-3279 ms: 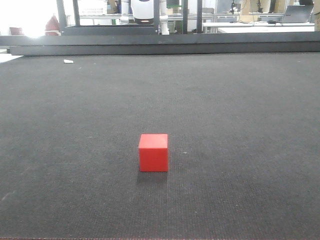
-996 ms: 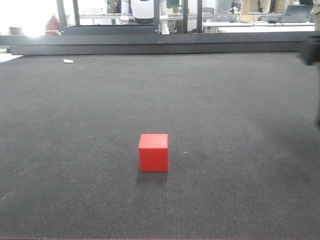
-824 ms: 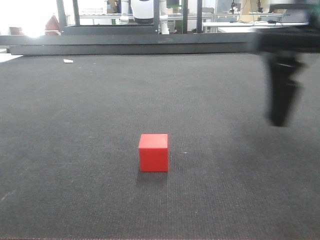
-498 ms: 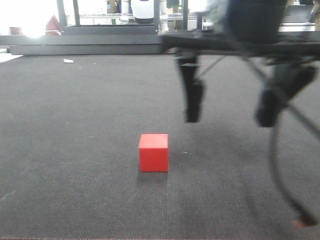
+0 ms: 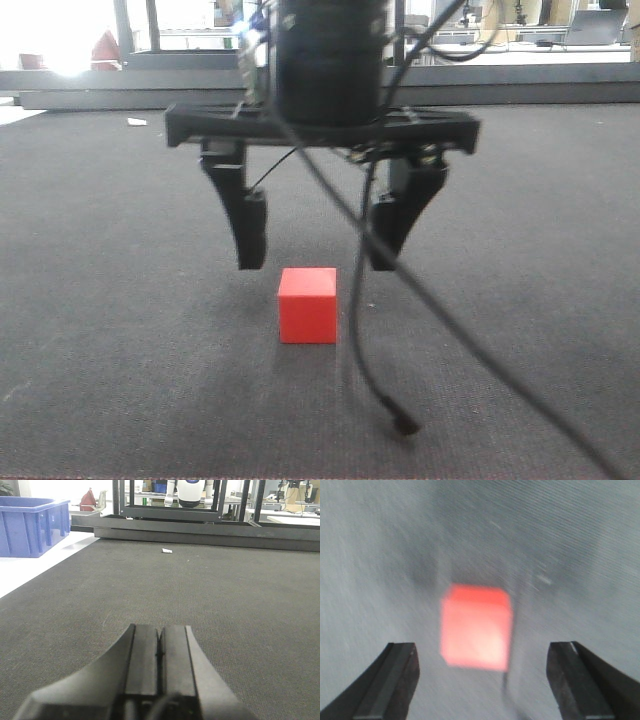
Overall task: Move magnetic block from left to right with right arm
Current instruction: 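Lower the open right gripper over the red cube, then close the right gripper on the red cube, then lift the red cube with the right gripper and raise it away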
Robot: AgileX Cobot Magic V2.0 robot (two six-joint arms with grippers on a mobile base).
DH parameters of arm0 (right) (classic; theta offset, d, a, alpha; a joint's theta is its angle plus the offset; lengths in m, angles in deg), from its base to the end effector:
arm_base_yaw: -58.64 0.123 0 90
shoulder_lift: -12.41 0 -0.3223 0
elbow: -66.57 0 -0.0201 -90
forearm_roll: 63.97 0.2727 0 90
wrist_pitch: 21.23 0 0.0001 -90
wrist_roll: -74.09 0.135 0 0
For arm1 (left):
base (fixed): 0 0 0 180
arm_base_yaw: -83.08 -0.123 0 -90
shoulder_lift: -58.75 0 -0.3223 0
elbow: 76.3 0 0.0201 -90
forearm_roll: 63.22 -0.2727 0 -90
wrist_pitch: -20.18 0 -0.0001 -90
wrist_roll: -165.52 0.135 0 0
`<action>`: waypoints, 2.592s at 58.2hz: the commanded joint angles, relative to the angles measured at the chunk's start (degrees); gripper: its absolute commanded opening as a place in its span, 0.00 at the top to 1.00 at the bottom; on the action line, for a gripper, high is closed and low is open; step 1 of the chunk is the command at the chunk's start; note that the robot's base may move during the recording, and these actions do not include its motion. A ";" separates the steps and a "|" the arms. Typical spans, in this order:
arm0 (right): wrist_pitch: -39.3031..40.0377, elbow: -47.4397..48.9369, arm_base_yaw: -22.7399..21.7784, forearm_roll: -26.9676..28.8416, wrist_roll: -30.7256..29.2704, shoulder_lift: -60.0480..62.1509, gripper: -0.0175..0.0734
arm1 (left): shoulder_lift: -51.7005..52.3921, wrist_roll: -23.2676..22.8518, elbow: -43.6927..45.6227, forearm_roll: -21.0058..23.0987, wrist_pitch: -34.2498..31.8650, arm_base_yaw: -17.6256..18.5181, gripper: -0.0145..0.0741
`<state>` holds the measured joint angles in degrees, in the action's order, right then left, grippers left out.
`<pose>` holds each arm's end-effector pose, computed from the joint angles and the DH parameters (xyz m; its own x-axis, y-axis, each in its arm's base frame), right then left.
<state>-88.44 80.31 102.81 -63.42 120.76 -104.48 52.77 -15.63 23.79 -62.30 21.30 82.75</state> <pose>0.3136 0.3063 0.2349 -0.9927 0.0533 -0.1081 0.0392 0.9910 0.1282 0.0848 0.0004 0.2031 0.0523 -0.0358 -0.9980 -0.0036 0.9993 -0.0361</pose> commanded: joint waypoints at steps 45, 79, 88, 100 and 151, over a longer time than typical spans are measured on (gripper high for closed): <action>-0.25 3.91 0.14 0.18 1.24 -3.91 0.12 | 0.46 -0.06 -0.59 0.36 -4.73 0.01 0.97; -0.99 3.91 0.06 0.18 1.35 -3.67 0.47 | 0.46 -0.06 -0.59 0.36 -4.73 0.01 0.97; -1.94 3.91 0.06 -0.24 1.35 -2.12 0.49 | 0.46 -0.06 -0.59 0.36 -4.73 0.01 0.97; -2.87 3.91 0.06 -3.29 0.88 2.53 0.49 | 0.46 -0.06 -0.59 0.36 -4.73 0.01 0.97; 18.64 -34.82 -16.75 -2.12 -20.44 40.18 0.49 | 0.46 -0.06 -0.59 0.36 -4.73 0.01 0.97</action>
<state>-75.49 48.77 89.65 -67.68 106.45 -69.94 52.77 -15.63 23.79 -62.30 21.30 82.75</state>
